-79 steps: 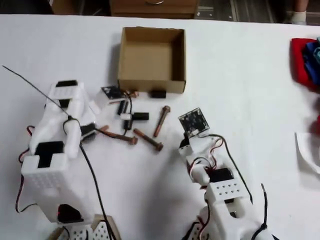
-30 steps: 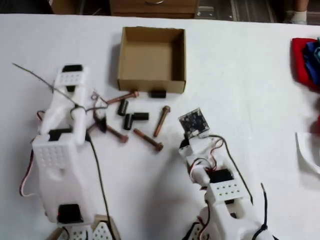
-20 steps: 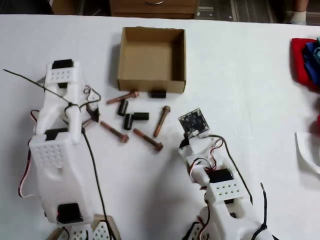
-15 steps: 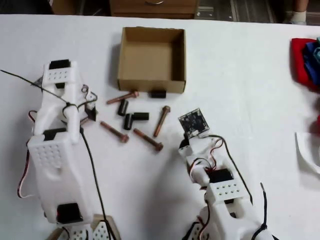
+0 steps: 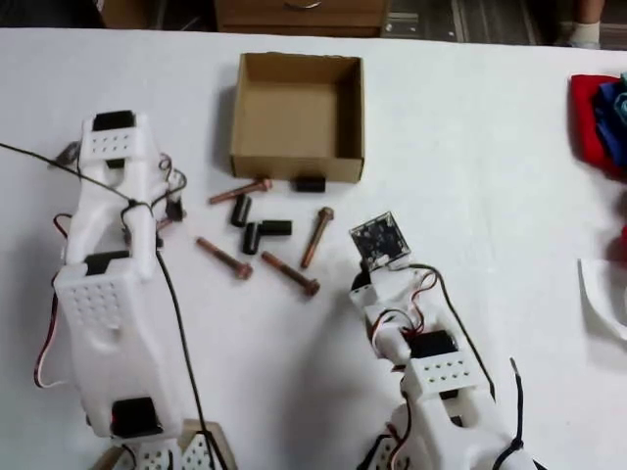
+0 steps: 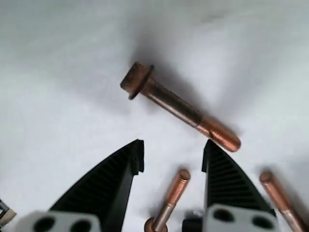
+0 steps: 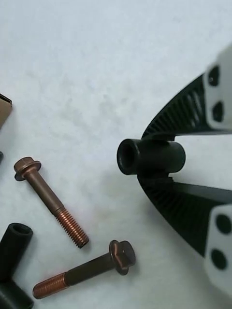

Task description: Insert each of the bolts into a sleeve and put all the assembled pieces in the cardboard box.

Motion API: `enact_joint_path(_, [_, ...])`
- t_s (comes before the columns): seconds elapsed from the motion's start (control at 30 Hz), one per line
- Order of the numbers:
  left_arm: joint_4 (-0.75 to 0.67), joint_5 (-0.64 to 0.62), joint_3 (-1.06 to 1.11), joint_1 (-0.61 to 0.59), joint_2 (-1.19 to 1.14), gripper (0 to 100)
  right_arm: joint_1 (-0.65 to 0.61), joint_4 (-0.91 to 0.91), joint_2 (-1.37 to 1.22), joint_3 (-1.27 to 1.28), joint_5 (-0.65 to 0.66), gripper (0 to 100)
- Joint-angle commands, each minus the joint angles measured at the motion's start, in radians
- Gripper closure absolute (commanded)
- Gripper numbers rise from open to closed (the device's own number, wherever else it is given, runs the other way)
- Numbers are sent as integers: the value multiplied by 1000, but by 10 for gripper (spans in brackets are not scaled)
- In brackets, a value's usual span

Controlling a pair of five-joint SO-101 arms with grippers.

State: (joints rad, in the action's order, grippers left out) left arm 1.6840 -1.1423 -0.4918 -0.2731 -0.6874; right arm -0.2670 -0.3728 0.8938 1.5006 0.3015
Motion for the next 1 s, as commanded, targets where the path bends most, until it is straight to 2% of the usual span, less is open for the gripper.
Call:
enact_joint_path(0.0, [-6,-6,-101,-21,9,781,-1,19,1,-6,0,978])
enact_joint_path(0.53, [52,-20,-102,-26,2,781,-1,19,1,-6,0,978])
enact_joint_path(0.67, [44,-109,-93,-28,-72,781,-1,19,1,-6,0,978])
enact_joint_path(0.97, [46,-112,-179,-31,-232,784,-1,19,1,-6,0,978])
